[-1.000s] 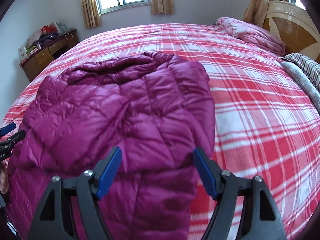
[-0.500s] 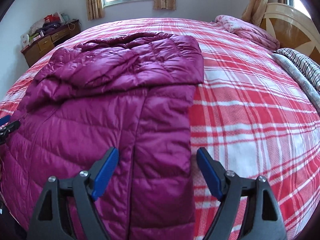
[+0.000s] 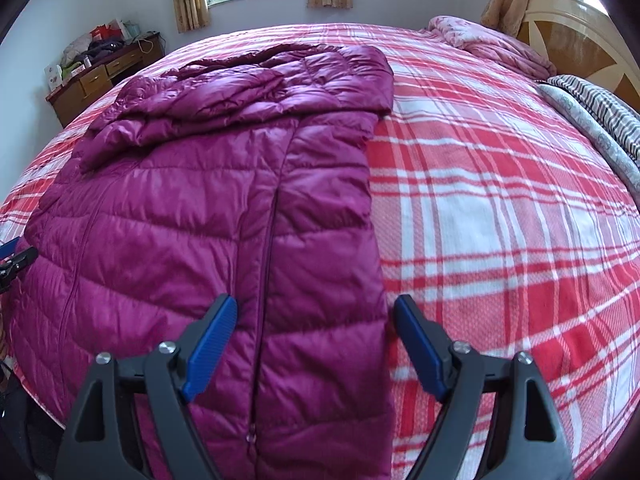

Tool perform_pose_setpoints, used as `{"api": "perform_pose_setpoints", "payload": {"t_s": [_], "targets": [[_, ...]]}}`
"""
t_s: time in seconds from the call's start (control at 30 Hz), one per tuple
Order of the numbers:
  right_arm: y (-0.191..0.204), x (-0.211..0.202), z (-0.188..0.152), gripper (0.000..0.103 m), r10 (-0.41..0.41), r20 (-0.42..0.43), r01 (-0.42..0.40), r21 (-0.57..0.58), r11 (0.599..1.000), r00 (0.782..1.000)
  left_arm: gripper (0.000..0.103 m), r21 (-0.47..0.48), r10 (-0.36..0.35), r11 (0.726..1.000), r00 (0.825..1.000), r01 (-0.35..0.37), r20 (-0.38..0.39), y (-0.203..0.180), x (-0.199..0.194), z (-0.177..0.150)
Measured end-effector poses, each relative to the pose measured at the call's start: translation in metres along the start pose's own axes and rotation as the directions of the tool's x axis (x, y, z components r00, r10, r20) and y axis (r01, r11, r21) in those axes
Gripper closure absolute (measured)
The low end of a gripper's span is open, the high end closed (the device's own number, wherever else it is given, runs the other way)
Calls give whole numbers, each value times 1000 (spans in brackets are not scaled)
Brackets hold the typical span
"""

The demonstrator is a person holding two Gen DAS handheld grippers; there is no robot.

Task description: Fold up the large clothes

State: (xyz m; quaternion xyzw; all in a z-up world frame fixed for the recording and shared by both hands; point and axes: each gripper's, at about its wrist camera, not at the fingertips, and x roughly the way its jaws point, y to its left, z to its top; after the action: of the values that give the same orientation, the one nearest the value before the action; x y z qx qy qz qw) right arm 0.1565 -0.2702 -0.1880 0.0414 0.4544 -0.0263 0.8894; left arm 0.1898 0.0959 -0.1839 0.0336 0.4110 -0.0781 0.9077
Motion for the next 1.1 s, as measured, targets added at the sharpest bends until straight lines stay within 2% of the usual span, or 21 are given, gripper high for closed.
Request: {"api": "perform_pose_setpoints", "payload": {"t_s": [0.3, 0.6, 0.87, 0.97, 1.03, 1.1], "targets": [[0, -12, -27, 20, 7, -26, -7, 5, 1000, 1000, 10, -3, -25, 1000, 999, 25, -25, 2, -20, -29], [-4, -23, -50, 21, 21, -66, -20, 7, 1000, 998, 10, 22, -19, 1000, 998, 20, -54, -1, -35, -54], [-9, -32, -62, 35, 63, -109, -60, 29, 998, 992, 10, 6, -59, 998, 996, 59, -73, 3, -40, -60], [-10, -34, -66, 40, 75, -128, -71, 36, 997, 989, 17, 19, -62, 998, 995, 64, -75, 2, -43, -64], [-10, -35, -69, 43, 89, -140, -83, 44, 996, 986, 26, 27, -66, 997, 995, 68, -76, 1, -45, -65], [-11, -36, -72, 52, 111, -151, -104, 52, 993, 982, 34, 33, -66, 997, 995, 68, -75, 1, -46, -66]]}}
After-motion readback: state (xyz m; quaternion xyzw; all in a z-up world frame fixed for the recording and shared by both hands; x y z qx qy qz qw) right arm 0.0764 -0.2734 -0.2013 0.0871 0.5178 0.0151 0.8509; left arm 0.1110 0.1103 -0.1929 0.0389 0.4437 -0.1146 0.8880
